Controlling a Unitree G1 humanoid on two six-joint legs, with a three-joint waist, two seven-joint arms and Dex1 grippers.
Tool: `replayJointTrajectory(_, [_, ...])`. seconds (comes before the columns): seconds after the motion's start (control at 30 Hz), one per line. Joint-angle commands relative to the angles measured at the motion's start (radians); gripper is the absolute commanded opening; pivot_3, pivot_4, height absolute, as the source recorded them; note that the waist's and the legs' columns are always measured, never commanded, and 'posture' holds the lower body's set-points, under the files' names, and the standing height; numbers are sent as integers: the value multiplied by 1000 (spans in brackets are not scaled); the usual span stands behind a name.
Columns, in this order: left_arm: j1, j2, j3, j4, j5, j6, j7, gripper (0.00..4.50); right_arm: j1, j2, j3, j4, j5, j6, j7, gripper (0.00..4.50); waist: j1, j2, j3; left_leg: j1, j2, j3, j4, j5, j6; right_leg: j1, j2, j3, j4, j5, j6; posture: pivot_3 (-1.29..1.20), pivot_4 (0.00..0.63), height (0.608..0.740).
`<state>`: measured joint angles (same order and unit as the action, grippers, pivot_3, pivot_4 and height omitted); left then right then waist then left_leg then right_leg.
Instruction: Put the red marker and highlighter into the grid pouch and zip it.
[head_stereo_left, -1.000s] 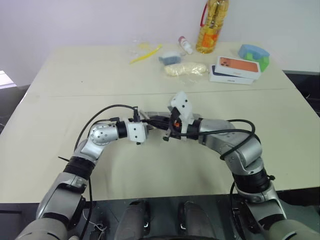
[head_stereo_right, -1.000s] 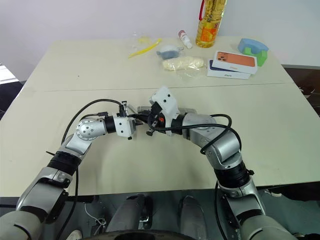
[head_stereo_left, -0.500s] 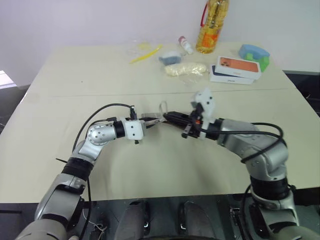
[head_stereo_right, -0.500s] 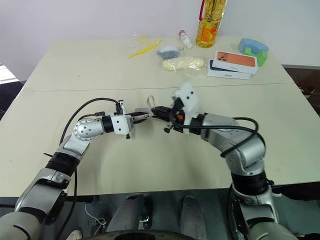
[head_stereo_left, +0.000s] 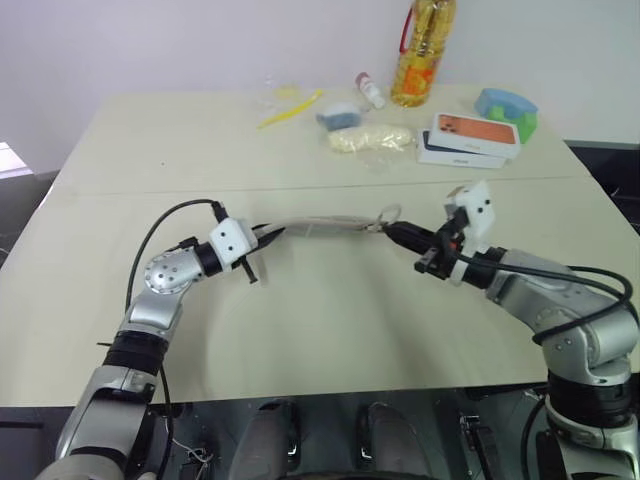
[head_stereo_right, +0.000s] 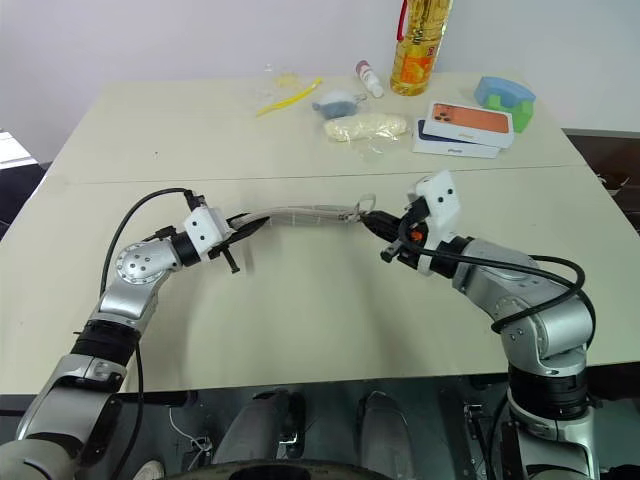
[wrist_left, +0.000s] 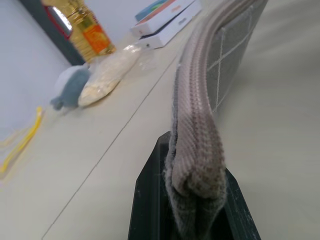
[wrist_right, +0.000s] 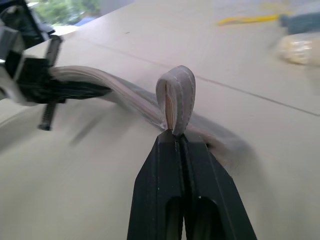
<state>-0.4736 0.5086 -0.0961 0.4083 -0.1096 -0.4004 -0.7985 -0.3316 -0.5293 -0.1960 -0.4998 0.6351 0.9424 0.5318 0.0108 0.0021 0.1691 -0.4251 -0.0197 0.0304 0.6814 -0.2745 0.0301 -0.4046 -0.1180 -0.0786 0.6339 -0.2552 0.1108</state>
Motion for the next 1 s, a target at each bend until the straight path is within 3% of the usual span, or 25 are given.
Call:
replayJointTrajectory(0.03, [40,41,63,12,-17,41,14,0,-7,-23,-84,33,-23,-49,-44,80,-2,0,0,0,0,0,0,0,0,0,0,0,0,0,0,0,150,740])
replayJointTrajectory(0.23, [90,54,60,-46,-46,77,-12,0,21,-68,-46,52,-55,-73,-32,80,-2,0,0,0,0,0,0,0,0,0,0,0,0,0,0,0,150,740])
replayJointTrajectory(0.37, [129,41,64,-129,-106,166,-49,0,67,-101,-23,16,-3,-58,36,1336,1,0,0,0,0,0,0,0,0,0,0,0,0,0,0,0,150,740])
replayJointTrajectory(0.4, [141,40,71,-157,-128,201,-55,668,79,-112,-15,12,-20,-70,40,1789,2,0,0,0,0,0,0,0,0,0,0,0,0,0,0,0,150,740])
replayJointTrajectory(0.53, [192,59,100,-226,-163,303,-51,2478,116,-149,-2,24,-75,-107,41,3830,2,0,0,0,0,0,0,0,1,1,-1,0,-1,0,0,0,150,740])
replayJointTrajectory(0.57, [211,69,112,-239,-170,331,-50,2891,129,-159,-2,26,-84,-119,49,3849,1,0,0,0,0,0,0,0,1,1,-1,0,-1,0,0,0,150,740])
replayJointTrajectory(0.83, [347,118,278,-273,-229,535,46,2891,200,-177,-57,63,-98,-205,87,3849,2,0,0,0,1,0,-1,-1,0,0,-1,0,-1,0,0,0,150,740])
replayJointTrajectory(1.0, [401,119,342,-283,-230,559,89,2891,226,-170,-52,93,-116,-253,102,3849,3,0,0,0,1,0,0,-1,0,1,-1,1,-1,0,0,0,150,740])
